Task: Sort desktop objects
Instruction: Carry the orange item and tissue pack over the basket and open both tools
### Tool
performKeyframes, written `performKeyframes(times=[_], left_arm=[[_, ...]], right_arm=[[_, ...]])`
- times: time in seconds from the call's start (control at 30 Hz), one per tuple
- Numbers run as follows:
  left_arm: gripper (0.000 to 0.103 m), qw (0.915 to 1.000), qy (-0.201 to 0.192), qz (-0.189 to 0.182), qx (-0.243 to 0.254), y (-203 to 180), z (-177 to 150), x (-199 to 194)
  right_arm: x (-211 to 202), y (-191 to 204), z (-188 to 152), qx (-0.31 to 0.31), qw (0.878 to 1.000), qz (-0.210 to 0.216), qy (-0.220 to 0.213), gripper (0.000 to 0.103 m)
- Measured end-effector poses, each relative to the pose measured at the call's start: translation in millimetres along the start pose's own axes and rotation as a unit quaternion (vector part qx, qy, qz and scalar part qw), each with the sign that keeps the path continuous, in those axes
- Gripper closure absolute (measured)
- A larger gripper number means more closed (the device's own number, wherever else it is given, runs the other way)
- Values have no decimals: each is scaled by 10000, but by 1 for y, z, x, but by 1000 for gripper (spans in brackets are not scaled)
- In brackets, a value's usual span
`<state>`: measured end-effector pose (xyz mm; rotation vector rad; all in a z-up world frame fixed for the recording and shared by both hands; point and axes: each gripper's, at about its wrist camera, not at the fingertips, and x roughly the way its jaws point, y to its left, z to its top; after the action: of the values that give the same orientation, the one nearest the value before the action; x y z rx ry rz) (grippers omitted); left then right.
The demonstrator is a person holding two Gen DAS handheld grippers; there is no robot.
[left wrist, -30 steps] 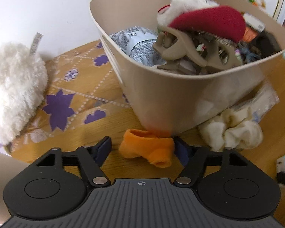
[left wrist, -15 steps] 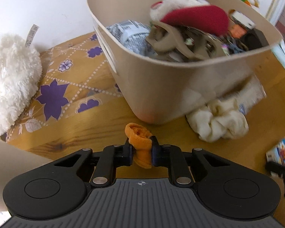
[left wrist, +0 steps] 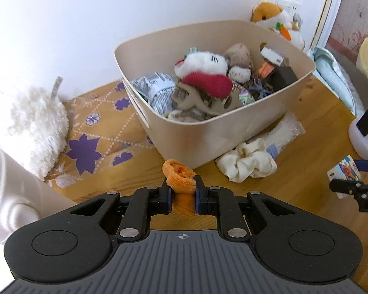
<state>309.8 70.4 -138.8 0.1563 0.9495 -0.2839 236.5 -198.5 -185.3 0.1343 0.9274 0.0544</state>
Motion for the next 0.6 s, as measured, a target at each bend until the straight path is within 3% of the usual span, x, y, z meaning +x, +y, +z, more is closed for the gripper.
performKeyframes(times=[0.3, 0.6], left_arm=[[86, 9988, -328, 188, -316, 7, 5, -28], [86, 9943, -876, 310, -515, 8, 51, -53]], right_arm=[[-22, -5, 30, -119, 9988, 126, -456, 40], [-36, -6, 89, -754, 9919, 288, -980, 40]])
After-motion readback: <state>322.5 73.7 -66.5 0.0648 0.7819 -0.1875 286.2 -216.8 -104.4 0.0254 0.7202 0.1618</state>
